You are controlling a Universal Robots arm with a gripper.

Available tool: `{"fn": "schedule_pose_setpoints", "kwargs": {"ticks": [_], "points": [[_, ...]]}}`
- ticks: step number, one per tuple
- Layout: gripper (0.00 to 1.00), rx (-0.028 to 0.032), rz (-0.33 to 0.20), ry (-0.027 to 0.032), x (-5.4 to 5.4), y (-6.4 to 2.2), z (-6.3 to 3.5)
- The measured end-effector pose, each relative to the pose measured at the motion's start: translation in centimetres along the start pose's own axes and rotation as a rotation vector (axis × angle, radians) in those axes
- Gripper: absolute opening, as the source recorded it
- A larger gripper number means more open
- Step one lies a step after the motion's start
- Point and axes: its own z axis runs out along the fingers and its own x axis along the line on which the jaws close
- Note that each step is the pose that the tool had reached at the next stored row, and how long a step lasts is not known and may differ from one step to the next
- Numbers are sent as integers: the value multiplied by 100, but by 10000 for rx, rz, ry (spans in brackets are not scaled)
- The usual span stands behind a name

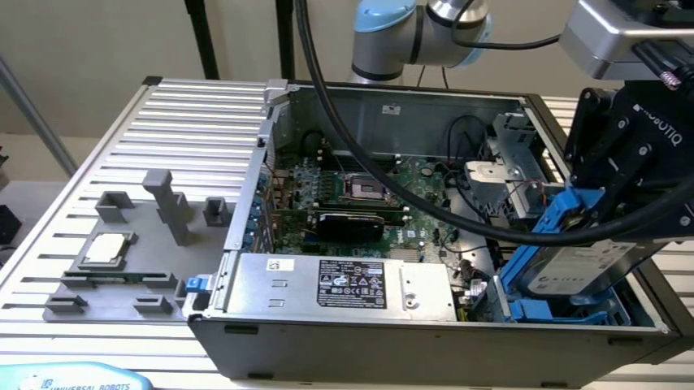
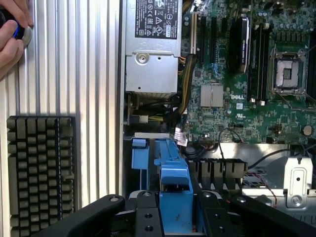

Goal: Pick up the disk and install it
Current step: 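Insert the disk into the insertion slot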

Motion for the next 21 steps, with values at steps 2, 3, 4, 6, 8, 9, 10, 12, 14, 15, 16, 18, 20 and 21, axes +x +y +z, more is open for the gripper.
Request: {"fn": "schedule_pose_setpoints", "kwargs": {"ticks": [2,3,4,6,8,9,10,12,14,15,16,18,20,21], "points": [[33,-24,-7,-4,3,-1,10],[33,-38,-11,-3,5,-1,11],[33,-51,-13,-4,6,-2,13],[33,-70,-12,-6,6,-2,15],[33,-84,-11,-9,7,-1,17],[34,-86,-11,-6,7,-1,16],[40,-89,-11,-6,7,-2,16],[40,-98,-11,-7,7,-2,16],[47,-101,-11,-7,7,-4,17],[47,-101,-12,-8,6,-9,17],[47,-102,-12,-8,7,-15,17],[47,-101,-11,-9,7,-41,17],[47,-102,-11,-8,7,-76,16],[47,-102,-12,-6,7,-86,15]]}}
